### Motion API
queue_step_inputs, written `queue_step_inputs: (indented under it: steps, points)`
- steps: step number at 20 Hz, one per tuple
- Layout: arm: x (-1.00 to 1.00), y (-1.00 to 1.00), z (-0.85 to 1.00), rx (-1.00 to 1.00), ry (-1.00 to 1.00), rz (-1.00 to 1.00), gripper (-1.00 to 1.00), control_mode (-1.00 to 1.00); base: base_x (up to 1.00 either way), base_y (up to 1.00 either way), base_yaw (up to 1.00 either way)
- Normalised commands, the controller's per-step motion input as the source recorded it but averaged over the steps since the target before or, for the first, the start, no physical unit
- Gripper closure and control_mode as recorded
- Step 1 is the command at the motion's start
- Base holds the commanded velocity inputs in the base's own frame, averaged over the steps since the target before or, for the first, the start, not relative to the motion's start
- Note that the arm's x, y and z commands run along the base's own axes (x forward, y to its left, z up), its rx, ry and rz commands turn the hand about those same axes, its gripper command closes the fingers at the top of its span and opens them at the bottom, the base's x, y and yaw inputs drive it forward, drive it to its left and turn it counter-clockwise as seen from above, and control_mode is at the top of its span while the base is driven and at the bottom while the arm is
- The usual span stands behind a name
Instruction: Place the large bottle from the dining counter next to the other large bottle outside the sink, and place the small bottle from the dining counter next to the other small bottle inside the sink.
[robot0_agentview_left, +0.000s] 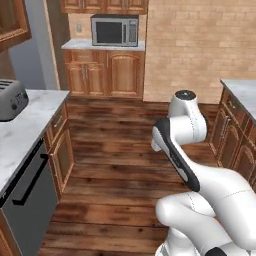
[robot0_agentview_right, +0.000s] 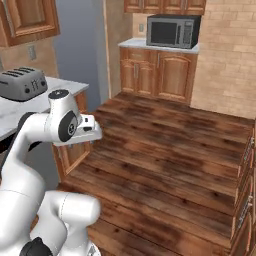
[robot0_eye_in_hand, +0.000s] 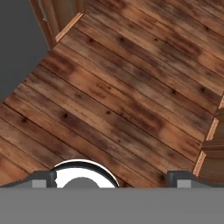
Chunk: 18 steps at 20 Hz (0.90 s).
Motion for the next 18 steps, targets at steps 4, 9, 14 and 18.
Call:
queue_step_inputs:
  steps: [4, 9, 14, 18]
  points:
    - [0.00, 0.00, 0.00, 0.00, 0.00, 0.00, -1.00, 1.00, -0.09, 0.14, -0.61]
    - [0.00, 0.00, 0.00, 0.00, 0.00, 0.00, -1.00, 1.00, -0.39, 0.27, -0.57]
    - [0.00, 0.00, 0.00, 0.00, 0.00, 0.00, -1.00, 1.00, -0.20, 0.08, -0.60]
    - [0.00, 0.00, 0.00, 0.00, 0.00, 0.00, -1.00, 1.00, -0.14, 0.03, -0.60]
